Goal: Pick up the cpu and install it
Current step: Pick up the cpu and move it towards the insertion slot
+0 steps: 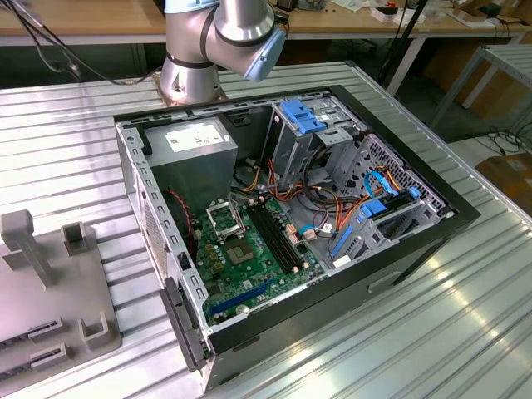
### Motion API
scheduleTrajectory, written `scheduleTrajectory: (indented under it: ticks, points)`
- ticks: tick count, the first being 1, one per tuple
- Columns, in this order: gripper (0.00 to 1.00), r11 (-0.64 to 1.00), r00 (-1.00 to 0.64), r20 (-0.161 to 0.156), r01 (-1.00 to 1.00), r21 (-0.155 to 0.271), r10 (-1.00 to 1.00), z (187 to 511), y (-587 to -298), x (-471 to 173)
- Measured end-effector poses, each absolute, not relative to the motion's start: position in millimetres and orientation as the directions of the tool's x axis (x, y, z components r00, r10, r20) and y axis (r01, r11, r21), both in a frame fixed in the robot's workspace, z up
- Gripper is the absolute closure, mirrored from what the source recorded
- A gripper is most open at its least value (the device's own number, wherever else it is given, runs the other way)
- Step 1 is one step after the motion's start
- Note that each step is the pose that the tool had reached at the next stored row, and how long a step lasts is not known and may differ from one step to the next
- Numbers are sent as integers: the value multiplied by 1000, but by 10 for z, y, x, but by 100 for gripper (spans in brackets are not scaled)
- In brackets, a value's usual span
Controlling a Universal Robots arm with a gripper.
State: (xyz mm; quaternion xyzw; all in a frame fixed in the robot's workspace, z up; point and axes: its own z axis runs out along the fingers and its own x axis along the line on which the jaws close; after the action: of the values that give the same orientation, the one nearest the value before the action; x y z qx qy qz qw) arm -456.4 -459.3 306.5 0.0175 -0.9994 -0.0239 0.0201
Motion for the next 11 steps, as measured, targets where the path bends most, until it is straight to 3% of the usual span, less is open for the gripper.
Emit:
scheduleTrajectory:
  ticks: [11]
  points:
    - [55,998,-999,41,-34,48,-36,3163,-4593,-4564]
